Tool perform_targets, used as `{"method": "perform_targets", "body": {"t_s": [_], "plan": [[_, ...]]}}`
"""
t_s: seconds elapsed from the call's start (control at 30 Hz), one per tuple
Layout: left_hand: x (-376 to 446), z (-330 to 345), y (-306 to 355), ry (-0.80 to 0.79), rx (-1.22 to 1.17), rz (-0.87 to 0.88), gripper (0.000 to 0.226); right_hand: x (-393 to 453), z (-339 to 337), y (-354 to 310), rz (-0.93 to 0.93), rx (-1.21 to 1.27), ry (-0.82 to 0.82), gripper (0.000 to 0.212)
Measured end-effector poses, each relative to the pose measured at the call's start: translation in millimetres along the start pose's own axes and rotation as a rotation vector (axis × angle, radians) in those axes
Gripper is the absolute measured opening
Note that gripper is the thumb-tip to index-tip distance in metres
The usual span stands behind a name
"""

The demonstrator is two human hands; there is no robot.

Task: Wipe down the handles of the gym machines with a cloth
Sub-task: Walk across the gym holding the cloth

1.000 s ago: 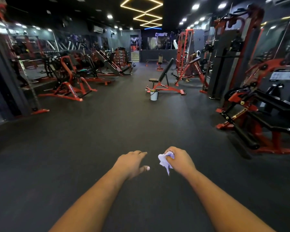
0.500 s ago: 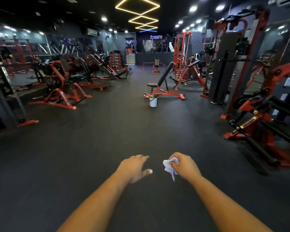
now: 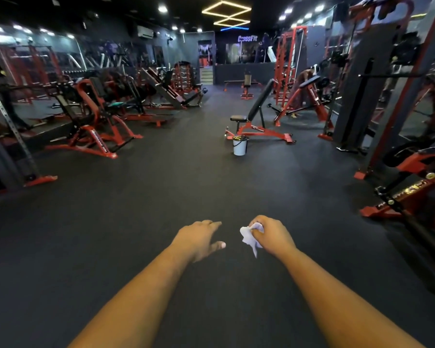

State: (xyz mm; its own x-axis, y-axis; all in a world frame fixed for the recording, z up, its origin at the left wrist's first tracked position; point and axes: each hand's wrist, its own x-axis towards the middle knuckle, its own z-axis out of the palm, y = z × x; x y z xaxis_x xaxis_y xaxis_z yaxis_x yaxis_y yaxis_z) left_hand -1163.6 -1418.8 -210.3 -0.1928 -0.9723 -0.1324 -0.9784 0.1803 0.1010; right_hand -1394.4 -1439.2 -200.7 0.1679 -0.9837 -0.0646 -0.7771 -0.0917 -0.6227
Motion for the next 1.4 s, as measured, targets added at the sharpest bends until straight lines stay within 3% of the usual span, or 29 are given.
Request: {"method": "perform_targets", "body": {"t_s": [0.3, 0.67, 0.9, 1.4], "plan": [[172, -3, -78, -0.025, -0.026, -0.001, 0.076, 192, 23, -1, 0.011, -0.004, -0.040, 0.022], [408, -21, -213, -0.106, -0.082, 0.021, 0.078, 434, 40, -17, 0.102, -0.032, -0.052, 0.011], [559, -28, -245, -0.144, -0.044, 0.061, 0.077, 590, 41, 10, 0.124, 0.010, -0.056, 0.010], [867, -56, -316, -0.209, -0.037, -0.032, 0.078, 945, 24, 56, 0.077, 0.035, -0.125, 0.007]]}}
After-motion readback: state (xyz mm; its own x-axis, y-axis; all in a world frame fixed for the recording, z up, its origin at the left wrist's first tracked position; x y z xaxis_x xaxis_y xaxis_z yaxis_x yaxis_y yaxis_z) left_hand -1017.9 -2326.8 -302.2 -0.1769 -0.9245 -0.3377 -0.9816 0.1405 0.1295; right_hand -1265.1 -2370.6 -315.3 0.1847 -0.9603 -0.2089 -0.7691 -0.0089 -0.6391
